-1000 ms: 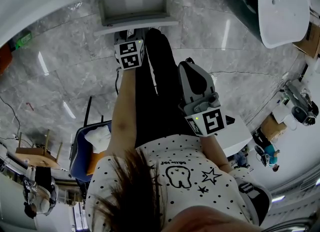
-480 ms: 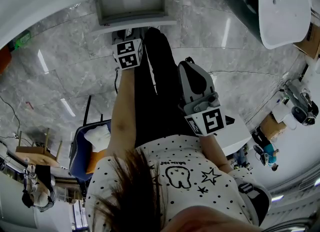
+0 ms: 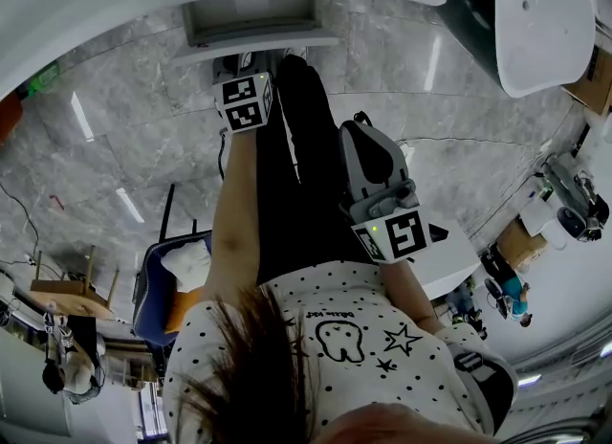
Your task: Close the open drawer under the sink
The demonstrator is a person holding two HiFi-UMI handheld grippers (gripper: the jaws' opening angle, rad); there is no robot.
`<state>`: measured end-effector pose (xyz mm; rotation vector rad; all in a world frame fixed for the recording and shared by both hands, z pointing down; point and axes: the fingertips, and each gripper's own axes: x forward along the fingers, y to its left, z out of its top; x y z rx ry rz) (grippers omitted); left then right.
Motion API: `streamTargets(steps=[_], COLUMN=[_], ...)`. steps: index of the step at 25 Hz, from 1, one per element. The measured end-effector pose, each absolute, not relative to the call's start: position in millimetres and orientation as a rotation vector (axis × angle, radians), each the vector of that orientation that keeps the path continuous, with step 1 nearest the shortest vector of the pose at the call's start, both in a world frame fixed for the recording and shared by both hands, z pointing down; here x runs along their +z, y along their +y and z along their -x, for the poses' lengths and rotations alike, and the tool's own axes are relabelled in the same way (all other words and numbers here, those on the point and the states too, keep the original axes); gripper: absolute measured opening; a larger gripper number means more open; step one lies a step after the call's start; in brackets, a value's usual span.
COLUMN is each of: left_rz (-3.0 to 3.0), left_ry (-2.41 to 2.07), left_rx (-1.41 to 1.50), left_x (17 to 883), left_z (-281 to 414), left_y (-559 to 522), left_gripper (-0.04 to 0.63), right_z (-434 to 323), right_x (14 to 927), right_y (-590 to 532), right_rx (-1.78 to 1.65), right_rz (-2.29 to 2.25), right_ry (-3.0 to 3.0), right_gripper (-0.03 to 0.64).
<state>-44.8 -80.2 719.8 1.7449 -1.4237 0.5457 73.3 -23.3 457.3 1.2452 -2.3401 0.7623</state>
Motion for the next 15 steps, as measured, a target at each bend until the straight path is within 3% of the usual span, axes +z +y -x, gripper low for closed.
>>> streamTargets(steps=[15], left_rz=[-1.772], left_ry=[-1.440], left_rx=[0.531], left_x=[718], left_z=[45], left_y=[-112], left_gripper=[0.123], right_z=[-81], right_x=[462], right_y=[-35], right_rx=[0.776], right_rz=[-1.250], right_ry=[-2.326], right_gripper=[0.014])
